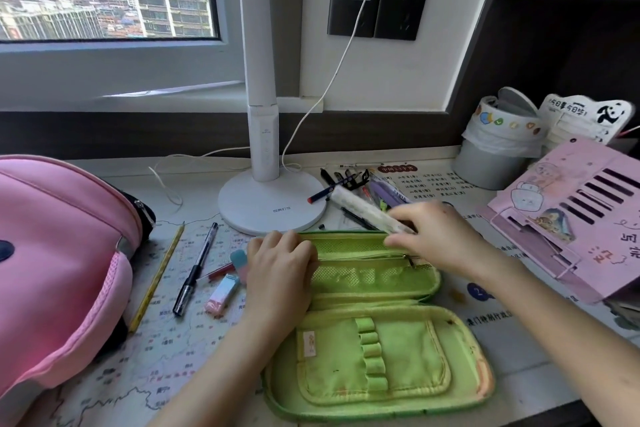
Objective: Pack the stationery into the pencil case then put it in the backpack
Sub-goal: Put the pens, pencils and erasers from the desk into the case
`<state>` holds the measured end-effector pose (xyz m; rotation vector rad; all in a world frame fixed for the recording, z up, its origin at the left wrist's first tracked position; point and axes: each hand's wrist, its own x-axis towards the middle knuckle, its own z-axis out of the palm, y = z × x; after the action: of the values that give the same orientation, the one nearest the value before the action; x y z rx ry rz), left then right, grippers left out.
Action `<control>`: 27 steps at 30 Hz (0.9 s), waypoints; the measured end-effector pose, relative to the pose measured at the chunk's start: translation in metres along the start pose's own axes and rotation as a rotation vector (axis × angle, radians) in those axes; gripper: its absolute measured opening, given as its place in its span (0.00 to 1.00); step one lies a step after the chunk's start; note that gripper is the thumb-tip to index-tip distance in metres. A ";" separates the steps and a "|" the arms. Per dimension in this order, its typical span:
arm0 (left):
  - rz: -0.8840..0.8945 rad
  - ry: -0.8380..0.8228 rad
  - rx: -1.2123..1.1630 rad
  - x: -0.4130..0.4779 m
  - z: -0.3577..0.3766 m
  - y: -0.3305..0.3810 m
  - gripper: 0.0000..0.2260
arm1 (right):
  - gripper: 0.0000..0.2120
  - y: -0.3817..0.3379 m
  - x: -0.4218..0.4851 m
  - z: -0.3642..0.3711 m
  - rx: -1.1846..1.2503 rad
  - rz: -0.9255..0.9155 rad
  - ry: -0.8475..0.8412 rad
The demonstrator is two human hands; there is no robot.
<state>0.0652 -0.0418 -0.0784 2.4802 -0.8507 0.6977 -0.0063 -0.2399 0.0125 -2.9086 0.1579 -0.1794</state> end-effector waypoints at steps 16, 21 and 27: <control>0.137 0.221 -0.063 -0.005 -0.015 0.006 0.02 | 0.15 -0.031 0.048 0.013 -0.111 -0.335 -0.385; 0.129 0.203 -0.079 -0.004 -0.014 0.006 0.02 | 0.10 -0.044 0.045 0.016 -0.086 -0.350 -0.260; 0.099 0.163 -0.072 -0.004 -0.012 0.006 0.03 | 0.07 -0.003 0.066 -0.004 0.154 -0.001 0.030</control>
<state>0.0548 -0.0381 -0.0694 2.2948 -0.9250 0.8748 0.0589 -0.2457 0.0239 -2.7540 0.1413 -0.2254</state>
